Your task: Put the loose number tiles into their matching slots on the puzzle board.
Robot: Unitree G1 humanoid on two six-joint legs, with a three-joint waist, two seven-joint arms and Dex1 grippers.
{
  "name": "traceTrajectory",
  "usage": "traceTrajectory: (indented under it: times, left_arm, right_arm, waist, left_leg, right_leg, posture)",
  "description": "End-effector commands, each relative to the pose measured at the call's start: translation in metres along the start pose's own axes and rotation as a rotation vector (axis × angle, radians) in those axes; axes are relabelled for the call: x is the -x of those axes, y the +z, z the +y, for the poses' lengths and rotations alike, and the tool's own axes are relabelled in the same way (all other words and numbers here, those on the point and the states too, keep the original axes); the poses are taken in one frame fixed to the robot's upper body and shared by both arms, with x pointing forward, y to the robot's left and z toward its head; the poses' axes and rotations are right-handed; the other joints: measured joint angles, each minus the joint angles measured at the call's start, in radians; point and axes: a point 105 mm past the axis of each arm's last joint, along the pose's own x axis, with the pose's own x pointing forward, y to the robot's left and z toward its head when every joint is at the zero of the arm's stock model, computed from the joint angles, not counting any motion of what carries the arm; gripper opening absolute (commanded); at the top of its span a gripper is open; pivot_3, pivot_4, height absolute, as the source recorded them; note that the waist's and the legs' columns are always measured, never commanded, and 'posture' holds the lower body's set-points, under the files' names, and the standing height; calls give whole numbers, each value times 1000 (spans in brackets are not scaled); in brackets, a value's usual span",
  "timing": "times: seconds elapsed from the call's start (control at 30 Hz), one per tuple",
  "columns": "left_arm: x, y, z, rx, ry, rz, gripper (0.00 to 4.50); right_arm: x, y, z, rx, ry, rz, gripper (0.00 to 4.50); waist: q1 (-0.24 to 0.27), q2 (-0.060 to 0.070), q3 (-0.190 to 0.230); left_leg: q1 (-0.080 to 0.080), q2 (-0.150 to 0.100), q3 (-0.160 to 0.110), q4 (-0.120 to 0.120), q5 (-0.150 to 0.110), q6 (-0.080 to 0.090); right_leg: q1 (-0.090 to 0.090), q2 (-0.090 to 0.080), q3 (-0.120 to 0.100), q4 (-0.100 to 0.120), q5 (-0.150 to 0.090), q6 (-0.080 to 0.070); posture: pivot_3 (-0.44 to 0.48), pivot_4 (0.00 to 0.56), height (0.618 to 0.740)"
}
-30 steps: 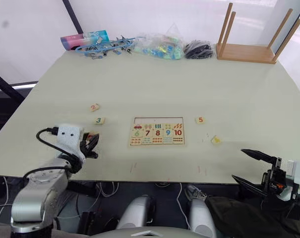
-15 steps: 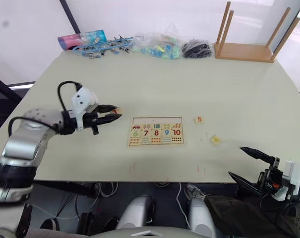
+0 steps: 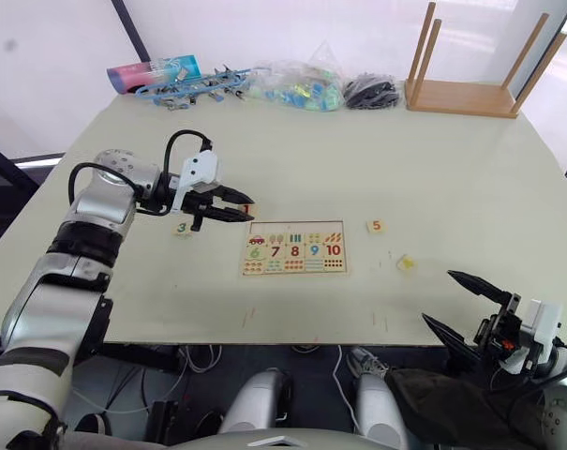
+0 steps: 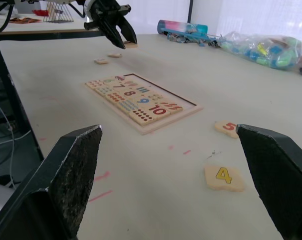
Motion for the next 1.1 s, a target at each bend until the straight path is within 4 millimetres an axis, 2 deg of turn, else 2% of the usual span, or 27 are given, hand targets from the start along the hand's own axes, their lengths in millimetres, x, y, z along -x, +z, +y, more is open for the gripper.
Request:
traceTrajectory:
  times: [0.03, 0.17, 0.47, 1.1]
  left_arm:
    - [0, 4, 6, -41, -16, 7, 999]
    - [-9, 1, 9, -16, -22, 18, 999]
    - [-20, -20, 5, 11, -14, 55, 999]
    - [-30, -17, 11, 15, 21, 37, 999]
  right_arm:
    - [-4, 8, -1, 51, 6, -27, 4500]
    - [-5, 7, 0, 57, 4, -28, 4500]
    - [-9, 8, -3, 64, 16, -35, 4500]
    - [-12, 8, -1, 68, 15, -32, 4500]
  waist:
    - [1, -1, 0]
    - [1, -1, 1]
    - [0, -1, 1]
    - [1, -2, 1]
  left_leg:
    - [0, 0, 0, 0, 0, 0]
    - [-1, -1, -1, 2, 0, 0]
    - [-1, -1, -1, 2, 0, 0]
    - [-1, -1, -1, 2, 0, 1]
  right_leg:
    - [0, 0, 0, 0, 0, 0]
    - [0, 0, 0, 0, 0, 0]
    - [0, 0, 1, 0, 1, -1]
    - [0, 0, 1, 0, 2, -3]
  posture:
    - [0, 150, 740]
    - [0, 150, 740]
    - [0, 150, 740]
    - [0, 150, 740]
